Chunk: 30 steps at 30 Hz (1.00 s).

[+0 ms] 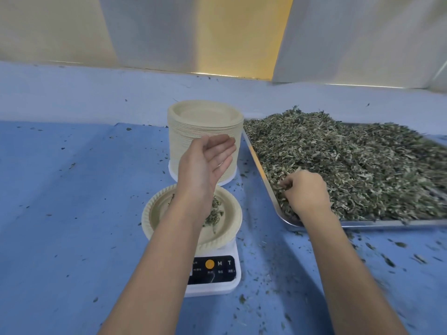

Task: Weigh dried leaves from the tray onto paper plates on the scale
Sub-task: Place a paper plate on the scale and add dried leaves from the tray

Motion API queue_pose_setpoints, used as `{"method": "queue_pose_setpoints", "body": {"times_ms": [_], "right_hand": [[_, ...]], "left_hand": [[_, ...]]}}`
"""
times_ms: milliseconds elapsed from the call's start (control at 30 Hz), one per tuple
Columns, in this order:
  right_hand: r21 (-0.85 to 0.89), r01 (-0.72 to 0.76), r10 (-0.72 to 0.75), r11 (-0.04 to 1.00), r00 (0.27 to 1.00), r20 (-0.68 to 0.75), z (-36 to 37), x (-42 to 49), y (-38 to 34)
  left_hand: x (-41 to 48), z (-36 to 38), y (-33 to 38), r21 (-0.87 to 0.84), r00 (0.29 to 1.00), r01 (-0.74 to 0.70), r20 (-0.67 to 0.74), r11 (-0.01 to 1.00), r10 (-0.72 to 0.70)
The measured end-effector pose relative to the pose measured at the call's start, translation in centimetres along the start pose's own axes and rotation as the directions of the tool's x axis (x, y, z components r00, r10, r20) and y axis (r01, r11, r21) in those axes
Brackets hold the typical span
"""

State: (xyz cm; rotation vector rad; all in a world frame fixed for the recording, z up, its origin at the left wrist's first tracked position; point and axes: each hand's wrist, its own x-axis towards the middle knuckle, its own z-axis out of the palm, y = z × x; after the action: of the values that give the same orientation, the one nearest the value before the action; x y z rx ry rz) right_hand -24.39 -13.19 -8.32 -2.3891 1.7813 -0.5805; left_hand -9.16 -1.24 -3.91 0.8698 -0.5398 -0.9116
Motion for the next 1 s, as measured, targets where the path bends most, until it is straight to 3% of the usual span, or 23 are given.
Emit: {"method": "queue_pose_setpoints", "body": {"times_ms": [133, 267, 433, 667, 1000], "right_hand": [[0.193, -0.024, 0.048, 0.981, 0.992, -0.118, -0.4, 0.4, 0.3], [0.469, -0.075, 0.150, 0.880, 0.981, -0.123, -0.9, 0.7, 0.7], [0.821, -0.160, 0.267, 0.548, 0.964, 0.009, -1.2, 1.0, 1.2], [0.954, -0.135, 0.249, 0.267, 0.966, 0.067, -2.1, 0.7, 0.6], [0.971, -0.186, -0.023, -0.153, 0.983, 0.185, -4.1, -1.5, -5.0]], "left_hand": [[0.1, 2.2, -1.3, -0.051, 0.994, 0.105, -0.032, 0.993, -0.107], [0.4, 5.6, -3.8, -0.194, 0.949, 0.305, -0.017, 0.933, -0.314], [0.8, 7.6, -5.7, -0.252, 0.907, 0.404, -0.017, 0.879, -0.422], [0.7, 6.9, -4.9, -0.288, 0.927, 0.348, -0.038, 0.892, -0.374], [1.4, -0.2, 1.4, -0.385, 0.982, 0.151, -0.044, 0.911, -0.182]]}}
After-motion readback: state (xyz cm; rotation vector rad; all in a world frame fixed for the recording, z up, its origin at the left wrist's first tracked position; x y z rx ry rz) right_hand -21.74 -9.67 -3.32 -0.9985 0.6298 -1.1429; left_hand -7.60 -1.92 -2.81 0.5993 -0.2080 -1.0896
